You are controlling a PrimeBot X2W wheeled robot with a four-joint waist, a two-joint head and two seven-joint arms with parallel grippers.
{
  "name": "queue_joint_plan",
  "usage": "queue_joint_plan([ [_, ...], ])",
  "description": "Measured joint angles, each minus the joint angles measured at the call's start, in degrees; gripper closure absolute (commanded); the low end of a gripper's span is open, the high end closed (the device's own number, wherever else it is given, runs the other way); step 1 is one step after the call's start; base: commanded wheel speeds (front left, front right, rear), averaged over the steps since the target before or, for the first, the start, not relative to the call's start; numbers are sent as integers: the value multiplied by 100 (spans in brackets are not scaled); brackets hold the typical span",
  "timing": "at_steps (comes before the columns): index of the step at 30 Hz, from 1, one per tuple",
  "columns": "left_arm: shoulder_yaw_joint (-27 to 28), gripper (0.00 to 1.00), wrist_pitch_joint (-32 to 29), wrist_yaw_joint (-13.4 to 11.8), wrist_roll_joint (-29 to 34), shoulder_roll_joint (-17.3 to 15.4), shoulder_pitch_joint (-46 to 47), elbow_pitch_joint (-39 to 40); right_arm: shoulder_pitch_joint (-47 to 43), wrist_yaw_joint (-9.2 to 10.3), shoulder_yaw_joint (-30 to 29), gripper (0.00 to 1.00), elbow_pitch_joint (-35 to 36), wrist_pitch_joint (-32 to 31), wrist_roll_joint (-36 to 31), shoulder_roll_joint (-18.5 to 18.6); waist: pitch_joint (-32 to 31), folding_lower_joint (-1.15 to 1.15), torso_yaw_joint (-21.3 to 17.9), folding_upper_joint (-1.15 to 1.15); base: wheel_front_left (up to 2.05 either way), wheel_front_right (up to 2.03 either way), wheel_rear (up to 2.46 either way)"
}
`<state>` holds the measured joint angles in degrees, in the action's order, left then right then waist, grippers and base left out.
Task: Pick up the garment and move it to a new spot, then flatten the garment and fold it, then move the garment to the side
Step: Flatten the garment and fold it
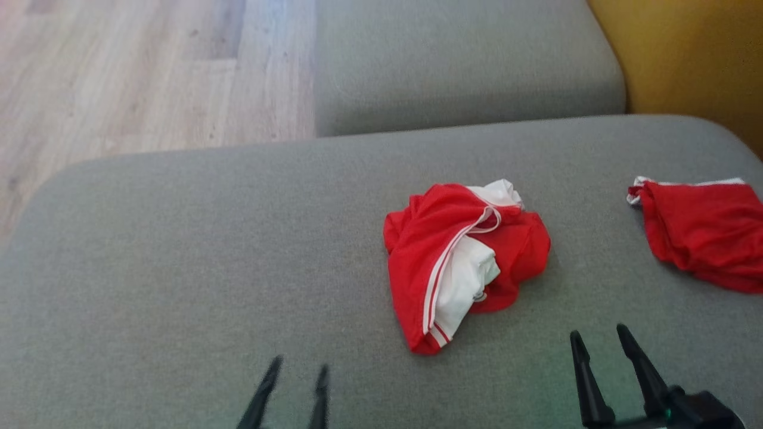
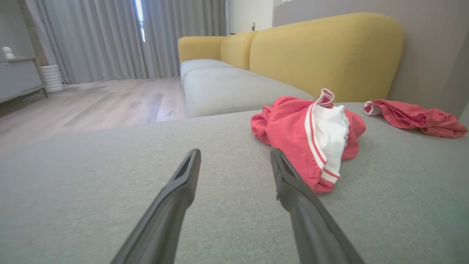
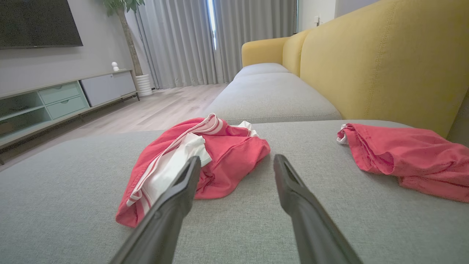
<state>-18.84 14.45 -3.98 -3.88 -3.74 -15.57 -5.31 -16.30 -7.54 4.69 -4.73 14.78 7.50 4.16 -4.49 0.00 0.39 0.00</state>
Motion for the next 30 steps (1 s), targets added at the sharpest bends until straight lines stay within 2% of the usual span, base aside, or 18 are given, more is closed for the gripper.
queue_joint_plan([
  [9,-1077,0,0,458,136,18,1436,-1462,329,0,91,0,37,0,8,104,440,1,-169,0,0,0,0],
  [13,-1548,0,0,556,230,44,1917,-1956,452,0,115,0,59,0,52,174,644,0,-260,0,0,0,0],
  [17,-1896,0,1,489,233,57,2459,-2521,671,0,156,0,92,0,79,212,880,2,-360,0,0,0,0],
  [20,-2056,0,0,343,-54,56,2730,-2872,799,0,201,0,97,0,108,234,1030,1,-462,0,0,0,0],
  [24,-2274,0,0,142,-438,64,3031,-2997,880,0,194,0,97,0,163,268,1211,1,-604,0,0,0,0],
  [30,-2418,0,0,42,-1027,70,3327,-3204,1006,0,35,0,105,0,498,246,1386,1,-800,0,0,0,0],
])
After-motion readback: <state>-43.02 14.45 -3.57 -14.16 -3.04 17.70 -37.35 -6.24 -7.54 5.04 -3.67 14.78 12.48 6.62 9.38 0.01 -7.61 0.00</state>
